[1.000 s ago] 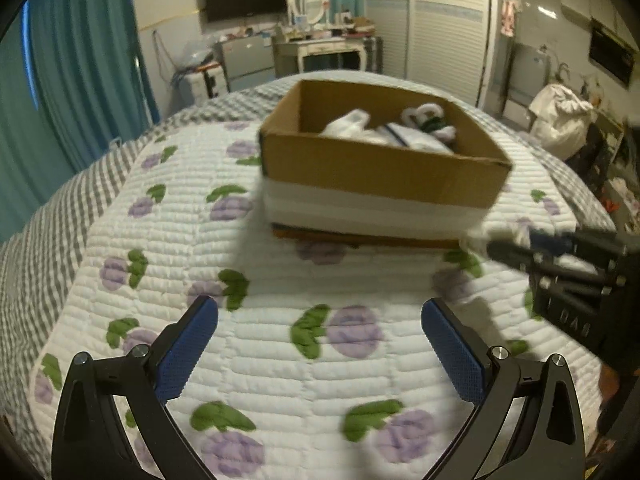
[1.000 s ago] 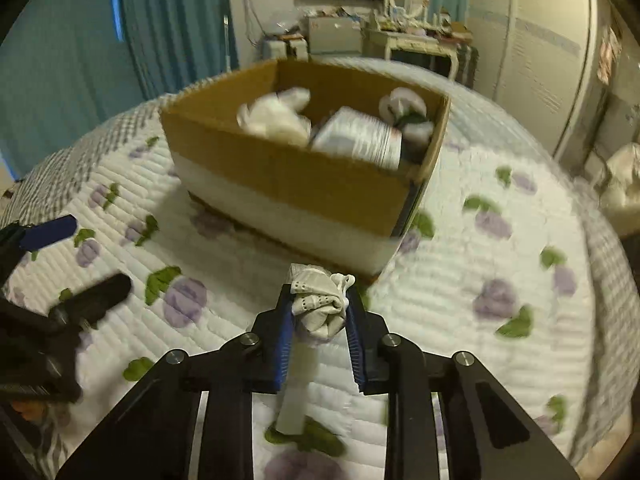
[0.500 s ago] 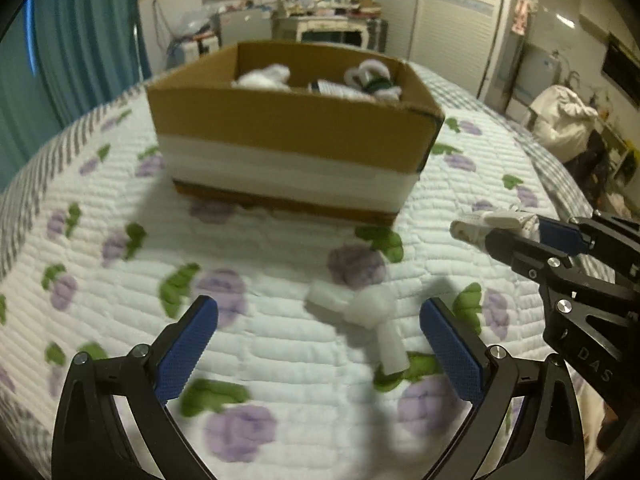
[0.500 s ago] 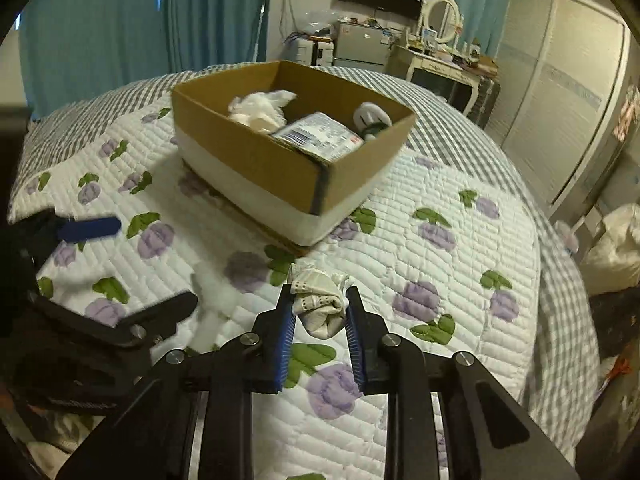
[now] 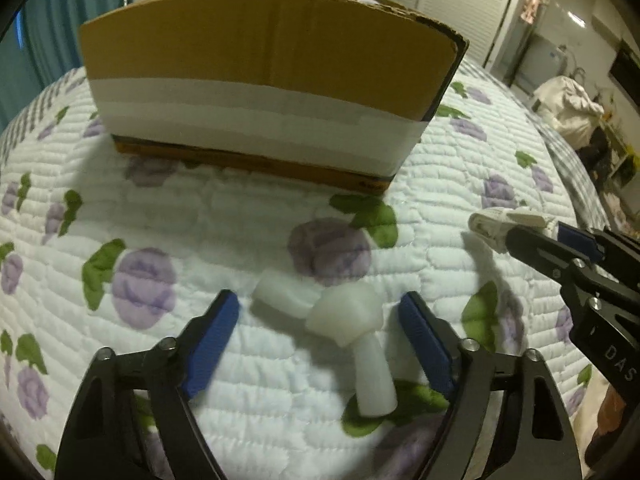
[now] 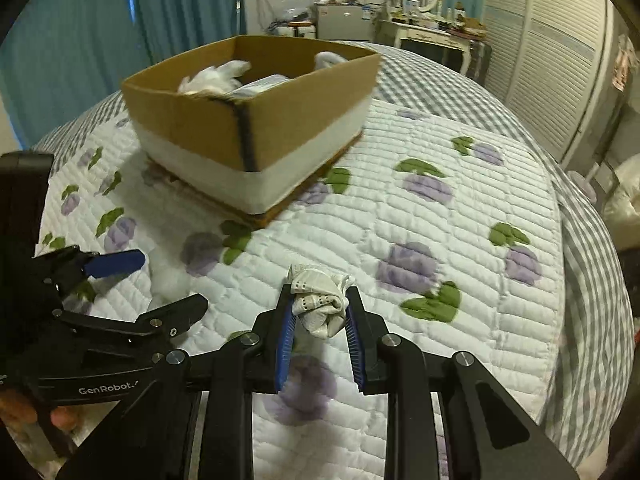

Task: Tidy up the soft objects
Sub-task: 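Grasp the small white sock with the right tool while the left grasps the white plastic piece, then lower both held items into the box and open both tools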

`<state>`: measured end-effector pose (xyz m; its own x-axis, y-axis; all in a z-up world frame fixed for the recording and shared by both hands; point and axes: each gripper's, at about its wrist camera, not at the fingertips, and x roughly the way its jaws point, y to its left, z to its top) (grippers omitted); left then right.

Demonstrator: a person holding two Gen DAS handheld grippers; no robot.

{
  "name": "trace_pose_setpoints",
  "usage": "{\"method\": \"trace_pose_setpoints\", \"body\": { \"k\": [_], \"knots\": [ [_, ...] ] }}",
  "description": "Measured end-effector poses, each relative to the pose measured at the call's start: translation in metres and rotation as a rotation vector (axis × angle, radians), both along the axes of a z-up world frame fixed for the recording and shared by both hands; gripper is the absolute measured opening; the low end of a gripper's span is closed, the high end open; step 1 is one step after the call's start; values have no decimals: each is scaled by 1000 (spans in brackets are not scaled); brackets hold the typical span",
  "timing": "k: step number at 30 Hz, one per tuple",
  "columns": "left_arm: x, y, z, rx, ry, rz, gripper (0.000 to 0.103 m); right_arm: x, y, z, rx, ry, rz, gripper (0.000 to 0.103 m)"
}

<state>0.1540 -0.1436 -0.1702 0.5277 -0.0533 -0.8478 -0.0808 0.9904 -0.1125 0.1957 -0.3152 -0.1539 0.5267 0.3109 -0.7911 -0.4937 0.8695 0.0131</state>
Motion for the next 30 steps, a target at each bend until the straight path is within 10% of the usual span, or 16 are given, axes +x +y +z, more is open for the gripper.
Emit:
{"method": "trace_pose_setpoints", "body": {
  "k": [6, 30],
  "knots": [
    [-1, 0, 4, -33, -3, -48, 35, -5, 5, 10, 7, -16, 11, 24],
    [-52, 39, 132, 24, -255, -100, 33, -58, 37, 116, 56, -223, -21, 24]
  ]
}}
